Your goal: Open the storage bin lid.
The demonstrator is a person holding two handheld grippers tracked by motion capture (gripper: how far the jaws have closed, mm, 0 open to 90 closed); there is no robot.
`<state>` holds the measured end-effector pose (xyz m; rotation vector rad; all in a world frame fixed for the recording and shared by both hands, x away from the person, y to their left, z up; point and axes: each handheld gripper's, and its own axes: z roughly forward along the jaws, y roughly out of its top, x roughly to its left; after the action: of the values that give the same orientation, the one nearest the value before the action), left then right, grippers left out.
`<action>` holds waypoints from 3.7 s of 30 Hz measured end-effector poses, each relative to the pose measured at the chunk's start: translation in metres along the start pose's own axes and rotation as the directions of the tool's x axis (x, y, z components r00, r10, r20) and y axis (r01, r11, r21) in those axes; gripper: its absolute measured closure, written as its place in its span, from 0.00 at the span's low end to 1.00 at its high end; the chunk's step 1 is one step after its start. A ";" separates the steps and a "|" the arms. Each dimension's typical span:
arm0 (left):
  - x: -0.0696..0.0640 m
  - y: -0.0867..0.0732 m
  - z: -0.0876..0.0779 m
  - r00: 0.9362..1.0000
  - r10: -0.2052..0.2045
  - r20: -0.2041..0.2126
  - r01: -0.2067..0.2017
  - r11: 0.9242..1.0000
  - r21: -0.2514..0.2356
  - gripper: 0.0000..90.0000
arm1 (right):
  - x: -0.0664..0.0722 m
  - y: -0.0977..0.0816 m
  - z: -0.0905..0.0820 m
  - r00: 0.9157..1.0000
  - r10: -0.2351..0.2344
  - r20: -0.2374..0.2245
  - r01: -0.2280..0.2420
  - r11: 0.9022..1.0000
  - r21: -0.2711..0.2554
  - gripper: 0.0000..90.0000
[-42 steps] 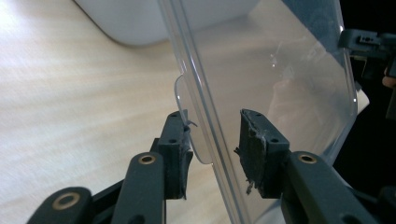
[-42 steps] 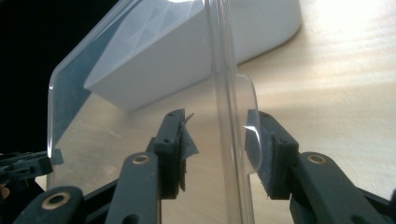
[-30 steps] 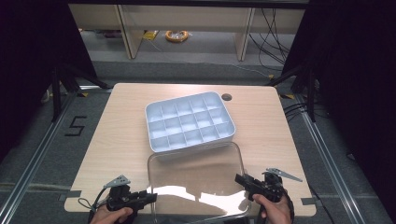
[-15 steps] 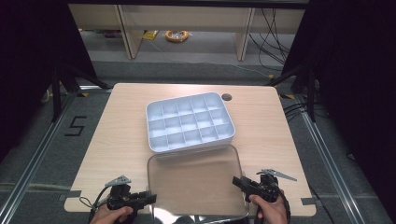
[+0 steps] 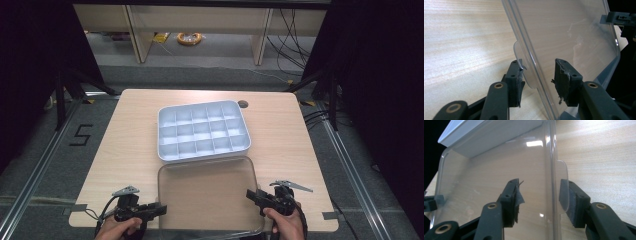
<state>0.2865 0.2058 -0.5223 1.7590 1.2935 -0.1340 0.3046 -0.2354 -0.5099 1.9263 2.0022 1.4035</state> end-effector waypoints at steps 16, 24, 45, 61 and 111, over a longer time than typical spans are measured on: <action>0.009 0.009 -0.003 0.999 -0.036 -0.021 0.035 0.999 -0.023 0.65 | 0.008 -0.002 0.005 0.996 -0.085 0.035 0.084 0.996 0.033 0.53; 0.013 0.013 -0.007 0.998 -0.034 -0.044 0.032 0.999 -0.041 0.65 | 0.016 -0.004 0.006 0.991 -0.126 0.048 0.123 0.991 0.060 0.50; 0.018 0.014 -0.011 0.994 -0.022 -0.103 0.018 0.999 -0.043 0.63 | 0.032 -0.006 0.013 0.956 -0.264 0.125 0.248 0.960 0.127 0.45; 0.017 0.013 -0.010 0.992 0.010 -0.128 -0.015 0.999 -0.037 0.61 | 0.030 -0.006 0.016 0.952 -0.284 0.118 0.271 0.955 0.118 0.47; 0.006 0.010 -0.037 0.980 0.185 -0.070 -0.194 0.969 -0.156 0.24 | 0.023 0.004 -0.018 0.961 -0.259 0.095 0.265 0.963 -0.052 0.29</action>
<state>0.2821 0.2358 -0.4982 1.7450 1.1337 0.1258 0.2920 -0.2279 -0.4845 1.5952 2.0534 1.2775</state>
